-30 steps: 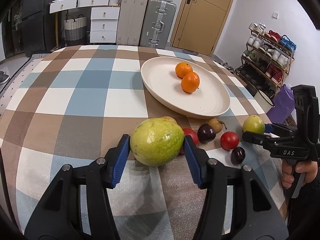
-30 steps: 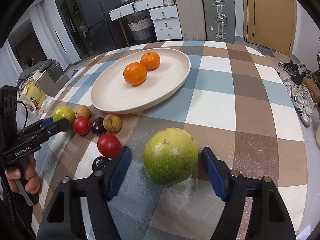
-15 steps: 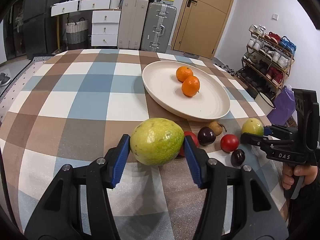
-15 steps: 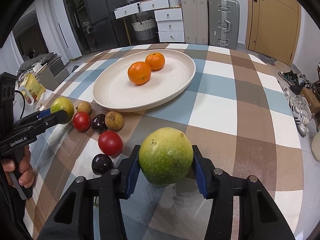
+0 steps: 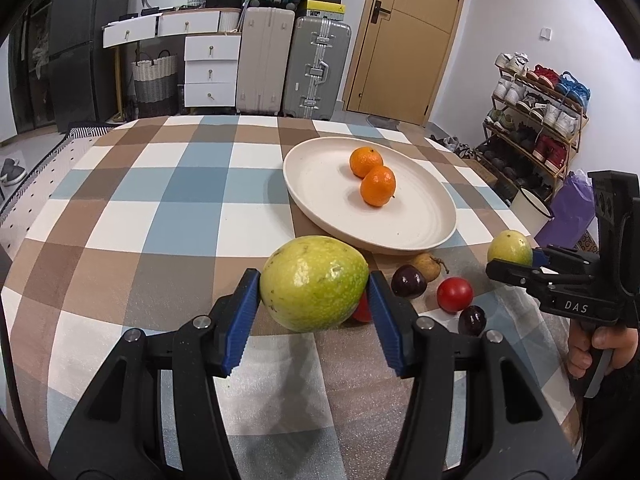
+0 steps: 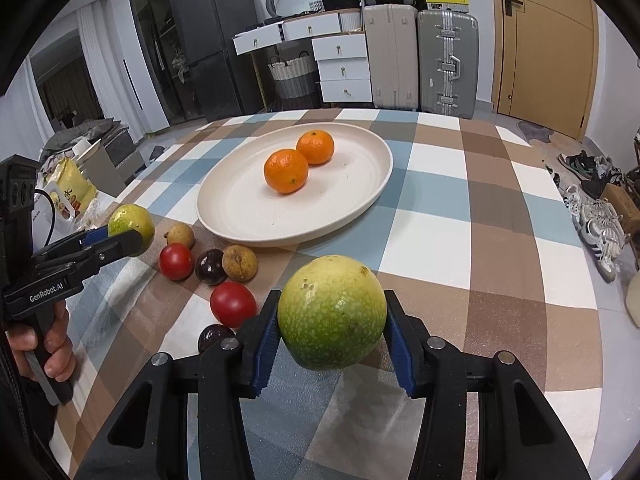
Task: Organize fruits
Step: 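Carry the pomelo and green citrus over the plate with both tools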
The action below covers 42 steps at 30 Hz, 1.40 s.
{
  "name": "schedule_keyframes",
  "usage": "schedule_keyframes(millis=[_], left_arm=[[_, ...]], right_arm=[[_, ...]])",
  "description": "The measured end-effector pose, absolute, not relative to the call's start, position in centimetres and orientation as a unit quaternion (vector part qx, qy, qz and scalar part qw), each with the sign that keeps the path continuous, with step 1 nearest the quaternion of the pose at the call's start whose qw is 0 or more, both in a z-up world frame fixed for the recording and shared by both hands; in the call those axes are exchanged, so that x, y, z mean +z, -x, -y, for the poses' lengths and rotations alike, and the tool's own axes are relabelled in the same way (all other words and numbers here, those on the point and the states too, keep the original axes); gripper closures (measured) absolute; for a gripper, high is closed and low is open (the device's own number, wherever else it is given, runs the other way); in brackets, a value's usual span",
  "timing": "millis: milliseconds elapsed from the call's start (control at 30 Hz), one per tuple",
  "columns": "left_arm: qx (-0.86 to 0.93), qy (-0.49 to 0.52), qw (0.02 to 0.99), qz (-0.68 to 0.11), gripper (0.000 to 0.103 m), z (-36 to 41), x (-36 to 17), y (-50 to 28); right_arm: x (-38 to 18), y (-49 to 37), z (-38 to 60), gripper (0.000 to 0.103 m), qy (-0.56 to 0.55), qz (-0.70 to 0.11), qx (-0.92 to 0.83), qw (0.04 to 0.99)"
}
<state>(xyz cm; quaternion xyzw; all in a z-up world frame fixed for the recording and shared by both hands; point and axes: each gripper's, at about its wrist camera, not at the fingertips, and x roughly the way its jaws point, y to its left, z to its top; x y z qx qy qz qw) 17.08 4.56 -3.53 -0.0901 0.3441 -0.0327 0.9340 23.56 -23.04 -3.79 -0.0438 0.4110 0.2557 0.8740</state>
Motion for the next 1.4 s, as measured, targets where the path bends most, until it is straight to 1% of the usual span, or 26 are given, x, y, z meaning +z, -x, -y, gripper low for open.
schedule_keyframes(millis=[833, 1400], left_arm=[[-0.046, 0.060, 0.948, -0.310, 0.051, -1.8, -0.1, -17.8], [-0.047, 0.058, 0.951, -0.300, 0.051, -1.7, 1.1, -19.0]], right_arm=[[-0.6, -22.6, 23.0, 0.054, 0.020, -0.356, 0.275, 0.893], [1.8, -24.8, 21.7, 0.054, 0.001, -0.343, 0.271, 0.899]])
